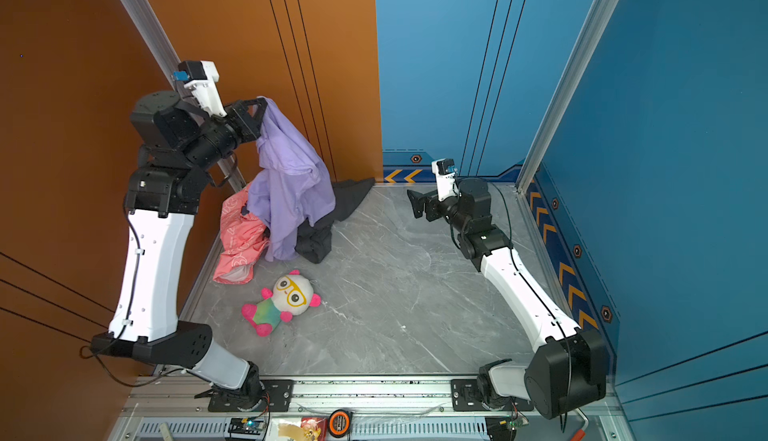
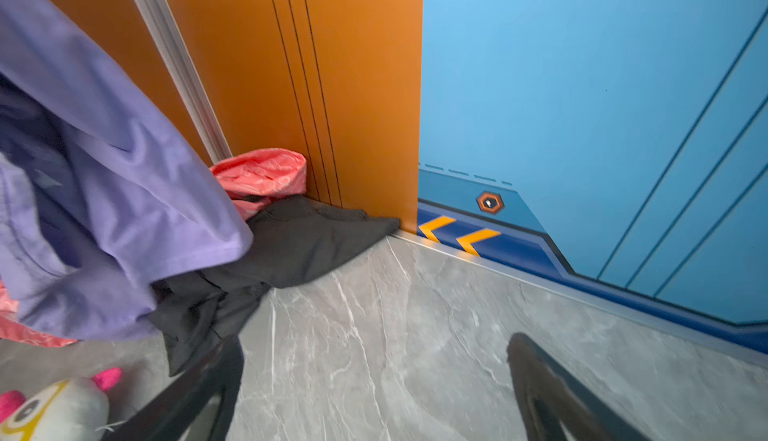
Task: Pick out a specific cloth from the pile
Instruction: 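Move the right gripper to the hanging lavender cloth and grasp it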
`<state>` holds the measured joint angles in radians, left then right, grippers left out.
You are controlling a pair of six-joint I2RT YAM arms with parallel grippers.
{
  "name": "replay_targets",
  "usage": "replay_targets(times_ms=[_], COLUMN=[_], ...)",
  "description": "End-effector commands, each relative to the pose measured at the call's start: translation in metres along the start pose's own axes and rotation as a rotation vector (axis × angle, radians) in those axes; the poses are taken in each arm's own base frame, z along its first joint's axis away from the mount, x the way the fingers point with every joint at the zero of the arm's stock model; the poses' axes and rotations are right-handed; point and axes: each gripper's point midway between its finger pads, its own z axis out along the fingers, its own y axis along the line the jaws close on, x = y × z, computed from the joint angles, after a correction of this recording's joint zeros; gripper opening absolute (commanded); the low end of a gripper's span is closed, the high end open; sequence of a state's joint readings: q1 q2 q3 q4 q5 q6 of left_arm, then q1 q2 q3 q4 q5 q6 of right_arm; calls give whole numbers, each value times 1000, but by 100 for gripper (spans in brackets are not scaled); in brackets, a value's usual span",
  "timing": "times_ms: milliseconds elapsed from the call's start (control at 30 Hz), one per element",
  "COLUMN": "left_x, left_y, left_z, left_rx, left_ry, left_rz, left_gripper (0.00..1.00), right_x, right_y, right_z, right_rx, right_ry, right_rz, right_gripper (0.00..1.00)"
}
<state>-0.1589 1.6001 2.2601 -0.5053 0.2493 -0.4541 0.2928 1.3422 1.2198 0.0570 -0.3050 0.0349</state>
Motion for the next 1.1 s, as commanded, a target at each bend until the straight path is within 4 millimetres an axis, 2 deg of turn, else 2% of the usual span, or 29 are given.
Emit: replay_targets(times_ms=[0,133,267,367,500,600,733,833,1067], left_x=[-11,18,51,67,83,92,102,109,118], left_y=[-31,-31,-30,-31,-30,-30,-30,-31,-29], left_z=[2,18,34,41,45,48,49,49,48], left_rx=[114,105,91,83,68,60,51,49,26], left_ry=[-34,30,98,132,162,178,199,212,225], left_rz=[-2,-22,-37,-44,-52,-57,-68,-75,-76], left_gripper=[0,0,0,0,0,0,0,0,0], right_x=[-23,-55,-69,-70,-56,-45,-37,-30,-25], right_y=[35,71,119,148,176,185,181,173,172], right_z=[4,7,15,27,46,60,76,86,97], right_rx=[-154,-275,-400,-444,-456,-435,-365,-293,-271], right_ry=[-12,-60,-73,-68,-25,-1,19,32,37], right_rz=[32,39,20,-1,-72,-85,-84,-91,-109], right_gripper=[97,94,91,90,89,85,76,64,22])
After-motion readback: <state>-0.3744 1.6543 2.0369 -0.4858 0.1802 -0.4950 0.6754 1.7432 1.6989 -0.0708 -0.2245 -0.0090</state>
